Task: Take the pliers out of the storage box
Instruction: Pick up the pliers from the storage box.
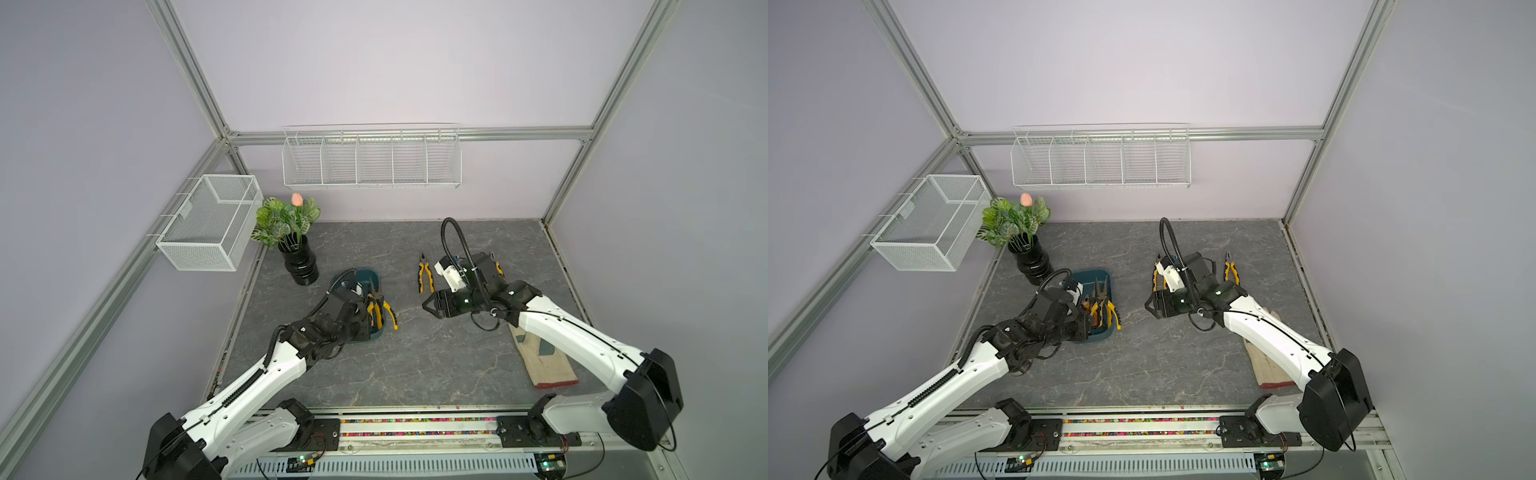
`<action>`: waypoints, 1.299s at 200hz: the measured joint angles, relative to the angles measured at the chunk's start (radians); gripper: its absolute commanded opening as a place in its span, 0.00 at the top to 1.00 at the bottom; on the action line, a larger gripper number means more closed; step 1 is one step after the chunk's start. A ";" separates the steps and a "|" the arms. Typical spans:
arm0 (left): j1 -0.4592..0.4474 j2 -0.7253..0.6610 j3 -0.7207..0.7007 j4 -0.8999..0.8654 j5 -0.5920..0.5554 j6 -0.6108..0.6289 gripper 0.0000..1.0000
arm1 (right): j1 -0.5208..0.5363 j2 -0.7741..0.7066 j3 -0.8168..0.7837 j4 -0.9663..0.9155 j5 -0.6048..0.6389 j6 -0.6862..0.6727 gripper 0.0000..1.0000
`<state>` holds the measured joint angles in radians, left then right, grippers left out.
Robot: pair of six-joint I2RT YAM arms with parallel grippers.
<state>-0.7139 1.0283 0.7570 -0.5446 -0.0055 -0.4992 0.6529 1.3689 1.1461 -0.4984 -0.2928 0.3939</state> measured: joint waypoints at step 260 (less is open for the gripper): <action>-0.085 0.038 0.006 0.093 -0.044 -0.015 1.00 | 0.231 0.192 0.242 -0.184 0.462 0.089 0.53</action>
<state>-0.7994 1.0664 0.7628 -0.4519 -0.0494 -0.5140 0.8837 1.5612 1.3884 -0.6827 0.1692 0.4824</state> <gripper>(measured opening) 0.145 0.452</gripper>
